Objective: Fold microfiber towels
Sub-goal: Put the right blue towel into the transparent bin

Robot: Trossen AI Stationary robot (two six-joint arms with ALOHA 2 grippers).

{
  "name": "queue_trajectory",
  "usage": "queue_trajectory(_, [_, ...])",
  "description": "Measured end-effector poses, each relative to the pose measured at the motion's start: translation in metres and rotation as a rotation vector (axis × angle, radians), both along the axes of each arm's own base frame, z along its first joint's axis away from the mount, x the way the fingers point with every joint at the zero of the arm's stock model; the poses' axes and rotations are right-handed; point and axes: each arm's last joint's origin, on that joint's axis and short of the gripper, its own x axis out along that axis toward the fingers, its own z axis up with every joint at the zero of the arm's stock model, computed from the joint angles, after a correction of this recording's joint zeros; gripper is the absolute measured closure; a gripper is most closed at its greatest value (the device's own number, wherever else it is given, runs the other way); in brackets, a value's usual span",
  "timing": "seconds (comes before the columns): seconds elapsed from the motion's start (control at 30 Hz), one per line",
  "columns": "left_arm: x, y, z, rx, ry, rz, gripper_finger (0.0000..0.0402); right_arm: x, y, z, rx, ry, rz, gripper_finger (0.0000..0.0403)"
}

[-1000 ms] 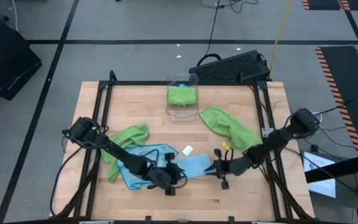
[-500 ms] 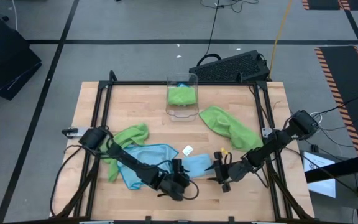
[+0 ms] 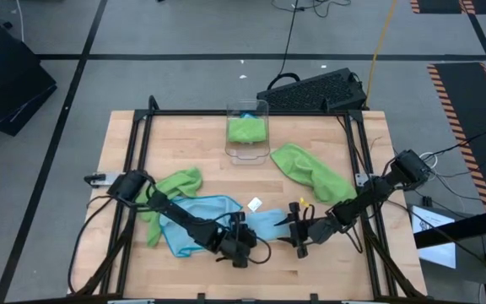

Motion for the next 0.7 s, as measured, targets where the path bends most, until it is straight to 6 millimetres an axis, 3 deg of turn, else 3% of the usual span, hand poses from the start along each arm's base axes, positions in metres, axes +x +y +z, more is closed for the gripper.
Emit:
queue_trajectory(0.27, [0.009,0.024,0.0,0.029,0.011,0.061,0.0385,0.002,-0.001,0.002,0.051,-0.024,-0.03,0.0201])
queue_trajectory(0.43, [0.013,0.033,0.002,-0.009,0.025,0.048,0.0374,0.008,0.0,0.006,0.058,-0.041,-0.115,0.0202])
queue_trajectory(0.7, [0.014,0.045,0.024,-0.118,0.025,0.017,0.039,0.025,0.006,0.019,-0.05,-0.016,-0.174,0.0202])
